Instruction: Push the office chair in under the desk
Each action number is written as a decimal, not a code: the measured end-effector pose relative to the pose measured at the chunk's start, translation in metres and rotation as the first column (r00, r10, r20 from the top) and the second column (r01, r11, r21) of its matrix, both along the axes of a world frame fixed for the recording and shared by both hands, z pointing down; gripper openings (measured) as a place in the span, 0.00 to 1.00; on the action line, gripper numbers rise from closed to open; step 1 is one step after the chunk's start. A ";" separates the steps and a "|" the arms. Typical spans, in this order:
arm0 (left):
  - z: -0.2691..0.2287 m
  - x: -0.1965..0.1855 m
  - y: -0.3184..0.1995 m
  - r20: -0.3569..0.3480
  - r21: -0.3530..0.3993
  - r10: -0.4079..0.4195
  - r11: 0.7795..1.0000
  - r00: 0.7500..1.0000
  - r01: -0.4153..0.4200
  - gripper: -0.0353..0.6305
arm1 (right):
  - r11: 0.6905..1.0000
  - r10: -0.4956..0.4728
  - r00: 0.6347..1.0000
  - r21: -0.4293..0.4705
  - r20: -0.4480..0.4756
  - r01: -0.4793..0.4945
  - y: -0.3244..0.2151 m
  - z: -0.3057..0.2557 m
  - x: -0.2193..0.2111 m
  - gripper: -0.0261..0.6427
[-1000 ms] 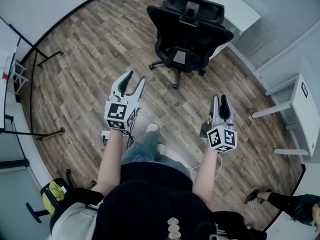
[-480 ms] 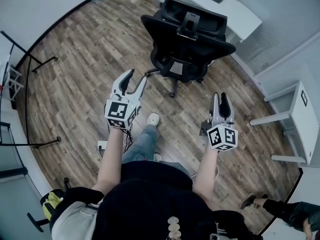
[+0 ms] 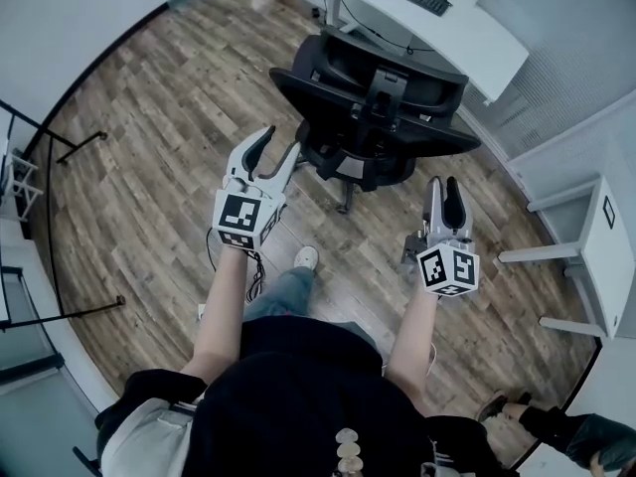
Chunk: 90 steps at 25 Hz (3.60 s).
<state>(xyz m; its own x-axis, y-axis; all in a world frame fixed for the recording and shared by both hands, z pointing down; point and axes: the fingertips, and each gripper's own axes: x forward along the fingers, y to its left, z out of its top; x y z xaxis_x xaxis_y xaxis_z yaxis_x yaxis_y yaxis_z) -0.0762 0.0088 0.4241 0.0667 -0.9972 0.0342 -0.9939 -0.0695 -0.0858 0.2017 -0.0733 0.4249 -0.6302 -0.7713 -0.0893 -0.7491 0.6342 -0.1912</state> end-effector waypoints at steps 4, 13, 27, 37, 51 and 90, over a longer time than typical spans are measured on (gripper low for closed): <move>-0.004 -0.018 -0.037 -0.001 0.002 0.017 1.000 1.000 -0.017 0.33 | 1.000 0.015 1.000 0.006 0.003 -0.015 -0.032 -0.006 -0.019 0.24; -0.015 -0.032 -0.102 0.006 0.027 0.063 0.998 0.998 -0.063 0.33 | 0.998 0.066 0.998 0.022 -0.003 -0.066 -0.079 -0.013 -0.025 0.24; -0.016 -0.025 -0.137 0.129 -0.077 0.144 0.988 0.981 -0.135 0.35 | 0.996 -0.057 0.987 0.053 -0.151 0.066 -0.112 -0.026 -0.038 0.24; 0.023 -0.010 -0.150 0.460 -0.446 0.478 0.853 0.748 -0.271 0.41 | 0.887 -0.368 0.652 -0.040 -0.663 0.460 -0.107 -0.009 -0.071 0.28; 0.087 0.002 -0.160 0.643 -0.717 0.716 0.688 0.271 -0.116 0.35 | 0.723 -0.357 -0.104 -0.345 -0.928 0.599 -0.111 0.078 -0.087 0.31; 0.117 -0.003 -0.220 0.633 -0.761 0.752 0.648 0.182 -0.033 0.27 | 0.766 -0.218 -0.172 -0.278 -0.961 0.579 -0.169 0.125 -0.103 0.16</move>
<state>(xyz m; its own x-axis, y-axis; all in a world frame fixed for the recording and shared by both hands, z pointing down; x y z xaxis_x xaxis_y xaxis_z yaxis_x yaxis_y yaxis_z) -0.0790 -0.2112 0.5411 0.0112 -0.5923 0.8056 -0.0944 -0.8027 -0.5888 0.0982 -0.2420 0.5499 -0.4095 -0.3993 0.8203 0.3441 0.7651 0.5442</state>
